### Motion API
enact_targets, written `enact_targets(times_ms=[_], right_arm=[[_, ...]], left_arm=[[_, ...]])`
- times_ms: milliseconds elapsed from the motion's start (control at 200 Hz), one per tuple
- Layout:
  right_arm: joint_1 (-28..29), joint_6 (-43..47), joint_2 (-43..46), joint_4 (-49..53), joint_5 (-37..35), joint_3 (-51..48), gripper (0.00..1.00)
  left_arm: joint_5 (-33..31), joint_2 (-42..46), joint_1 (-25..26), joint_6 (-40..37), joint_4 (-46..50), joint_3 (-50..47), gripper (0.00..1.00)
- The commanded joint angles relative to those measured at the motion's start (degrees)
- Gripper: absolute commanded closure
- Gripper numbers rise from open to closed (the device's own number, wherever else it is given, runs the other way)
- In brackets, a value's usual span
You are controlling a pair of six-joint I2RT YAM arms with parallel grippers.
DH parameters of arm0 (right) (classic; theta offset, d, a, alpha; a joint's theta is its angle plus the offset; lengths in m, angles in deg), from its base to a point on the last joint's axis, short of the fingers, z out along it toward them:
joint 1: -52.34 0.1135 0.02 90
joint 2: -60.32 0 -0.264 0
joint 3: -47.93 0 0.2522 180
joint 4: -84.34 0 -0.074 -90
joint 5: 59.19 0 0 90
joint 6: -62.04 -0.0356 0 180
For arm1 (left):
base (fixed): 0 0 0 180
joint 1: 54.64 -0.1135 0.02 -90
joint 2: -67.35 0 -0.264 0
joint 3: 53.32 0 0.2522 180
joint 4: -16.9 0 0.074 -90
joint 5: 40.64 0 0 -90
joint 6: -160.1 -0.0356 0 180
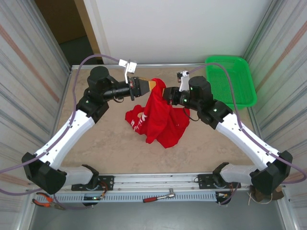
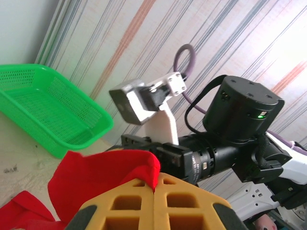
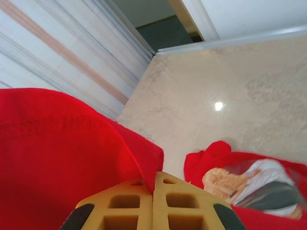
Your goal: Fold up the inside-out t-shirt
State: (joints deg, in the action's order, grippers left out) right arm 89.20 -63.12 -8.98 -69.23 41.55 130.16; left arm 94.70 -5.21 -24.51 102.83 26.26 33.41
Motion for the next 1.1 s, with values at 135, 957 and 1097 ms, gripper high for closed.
enact_targets(times_ms=[135,957,1097], right_arm=[[-4.35,1.06,7.13,1.50,7.68,4.98,1.00],[-13.55,-7.70,7.27,-14.54,24.58,-5.39,1.00],[-13.57,-5.59,7.09,-12.40,25.70,-3.61,1.00]], left_arm=[[-12.89,2.54,-2.00,-9.74,14.50,-0.24,1.00],[-11.97,7.95,-1.65,-9.54,10.44,2.75,0.62],[-14.25,8.67,-1.65,-13.91,12.86,3.28,0.38]])
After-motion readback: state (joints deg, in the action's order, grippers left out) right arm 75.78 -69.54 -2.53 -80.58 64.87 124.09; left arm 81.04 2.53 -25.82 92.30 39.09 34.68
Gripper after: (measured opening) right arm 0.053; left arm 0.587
